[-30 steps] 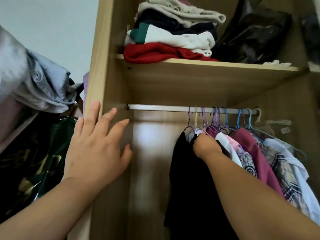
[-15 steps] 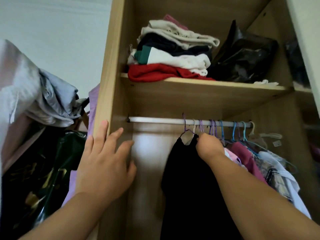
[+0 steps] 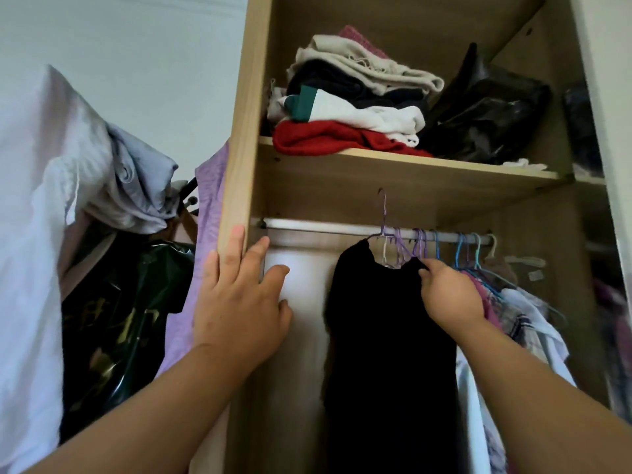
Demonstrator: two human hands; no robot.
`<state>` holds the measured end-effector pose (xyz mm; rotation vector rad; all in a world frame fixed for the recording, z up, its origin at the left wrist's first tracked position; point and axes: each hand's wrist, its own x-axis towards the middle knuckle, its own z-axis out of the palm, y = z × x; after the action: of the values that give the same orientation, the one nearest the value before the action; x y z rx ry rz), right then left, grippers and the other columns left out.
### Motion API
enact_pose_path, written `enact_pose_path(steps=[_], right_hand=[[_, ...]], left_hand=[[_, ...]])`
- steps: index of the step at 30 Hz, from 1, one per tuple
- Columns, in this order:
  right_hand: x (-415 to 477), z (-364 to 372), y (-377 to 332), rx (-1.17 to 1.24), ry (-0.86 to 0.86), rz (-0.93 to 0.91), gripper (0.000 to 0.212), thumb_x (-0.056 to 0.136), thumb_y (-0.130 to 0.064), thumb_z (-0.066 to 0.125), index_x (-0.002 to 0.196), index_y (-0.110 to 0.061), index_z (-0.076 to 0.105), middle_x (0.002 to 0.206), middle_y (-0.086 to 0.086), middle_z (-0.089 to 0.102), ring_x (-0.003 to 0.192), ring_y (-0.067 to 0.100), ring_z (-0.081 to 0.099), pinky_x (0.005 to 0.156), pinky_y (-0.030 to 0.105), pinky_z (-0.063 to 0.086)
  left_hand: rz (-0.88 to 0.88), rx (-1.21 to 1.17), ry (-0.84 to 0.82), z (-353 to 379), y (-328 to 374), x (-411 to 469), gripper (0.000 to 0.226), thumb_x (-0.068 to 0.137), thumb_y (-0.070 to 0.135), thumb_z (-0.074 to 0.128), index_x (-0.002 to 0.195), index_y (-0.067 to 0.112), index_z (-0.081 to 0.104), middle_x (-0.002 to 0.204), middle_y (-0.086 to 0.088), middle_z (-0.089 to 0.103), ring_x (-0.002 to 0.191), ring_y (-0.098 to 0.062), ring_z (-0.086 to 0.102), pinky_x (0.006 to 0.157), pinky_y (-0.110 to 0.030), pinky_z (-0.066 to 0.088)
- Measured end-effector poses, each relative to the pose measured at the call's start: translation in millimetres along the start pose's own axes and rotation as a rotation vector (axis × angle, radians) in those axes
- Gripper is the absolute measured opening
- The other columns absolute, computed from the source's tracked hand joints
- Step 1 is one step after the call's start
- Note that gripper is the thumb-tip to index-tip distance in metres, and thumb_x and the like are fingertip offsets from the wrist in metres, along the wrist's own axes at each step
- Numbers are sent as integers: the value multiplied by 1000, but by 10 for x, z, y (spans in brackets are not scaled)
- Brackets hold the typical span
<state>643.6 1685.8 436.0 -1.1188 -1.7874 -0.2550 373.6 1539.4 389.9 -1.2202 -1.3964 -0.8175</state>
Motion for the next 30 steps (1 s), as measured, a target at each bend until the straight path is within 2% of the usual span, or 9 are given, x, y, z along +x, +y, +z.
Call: enact_pose_path(steps=[5, 9, 13, 16, 18, 20, 23, 26, 30], right_hand=[[-786, -354, 324, -94, 211, 12, 24, 95, -21, 47, 115, -21, 61, 103, 11, 69, 95, 33, 64, 72, 33, 44], [-1691, -664, 341, -168, 187, 50, 27, 94, -23, 51, 118, -21, 64, 117, 2, 68, 108, 25, 62, 81, 23, 40], [-2539, -925, 110, -132, 46, 104, 32, 93, -19, 53, 101, -48, 62, 100, -33, 65, 97, -7, 60, 81, 5, 38], [-3056, -1118, -128, -121, 25, 210, 33, 91, -20, 54, 92, -52, 63, 97, -32, 66, 92, -14, 59, 78, 0, 38], [-3379, -1213, -303, -166, 63, 288, 30, 90, -21, 55, 92, -49, 65, 96, -29, 68, 91, -12, 61, 77, 0, 38], [-3729, -1254, -469, -266, 79, 409, 31, 92, -16, 56, 90, -47, 63, 94, -28, 68, 91, -9, 62, 80, 3, 40], [-4256, -1243, -780, -440, 66, 644, 23, 93, -24, 54, 98, -45, 62, 97, -20, 68, 96, 5, 63, 87, 17, 44], [-4829, -1119, -1224, -608, 121, 841, 21, 92, -23, 55, 108, -35, 64, 90, -18, 63, 86, 5, 57, 70, 0, 33], [-5533, -807, -1910, -725, 260, 1039, 21, 92, -17, 54, 108, -26, 65, 93, -11, 63, 90, 11, 56, 69, 13, 30]], left_hand=[[100, -207, -54, 89, 396, -130, 54, 66, 45, 54, 117, 30, 60, 146, -8, 42, 142, -32, 24, 109, -57, 19], [61, -539, -354, 415, 980, -334, 62, 82, 44, 48, 142, 38, 30, 157, 4, 20, 147, -20, 5, 110, -61, 11], [-78, -796, -629, 807, 1423, -590, 65, 93, 43, 43, 149, 36, 10, 160, 5, 6, 147, -20, -2, 108, -65, 9], [-61, -925, -746, 983, 1626, -813, 51, 96, 48, 37, 144, 36, 28, 158, 4, 16, 146, -23, 4, 108, -65, 9], [59, -1039, -791, 998, 1757, -1023, 35, 97, 43, 36, 126, 29, 49, 143, 2, 43, 140, -24, 25, 107, -64, 11], [136, -1201, -827, 933, 1874, -1278, 25, 97, 39, 37, 107, 24, 55, 119, 1, 60, 123, -25, 46, 107, -59, 17], [218, -1442, -855, 725, 1954, -1668, 19, 96, 36, 41, 94, 22, 55, 103, -2, 63, 109, -30, 55, 103, -52, 31], [329, -1615, -835, 477, 1931, -2049, 17, 95, 29, 50, 100, 18, 61, 104, -9, 65, 102, -31, 59, 90, -43, 43], [508, -1759, -815, 96, 1792, -2525, 14, 90, 23, 58, 98, 14, 65, 98, -14, 68, 97, -35, 61, 84, -44, 45]])
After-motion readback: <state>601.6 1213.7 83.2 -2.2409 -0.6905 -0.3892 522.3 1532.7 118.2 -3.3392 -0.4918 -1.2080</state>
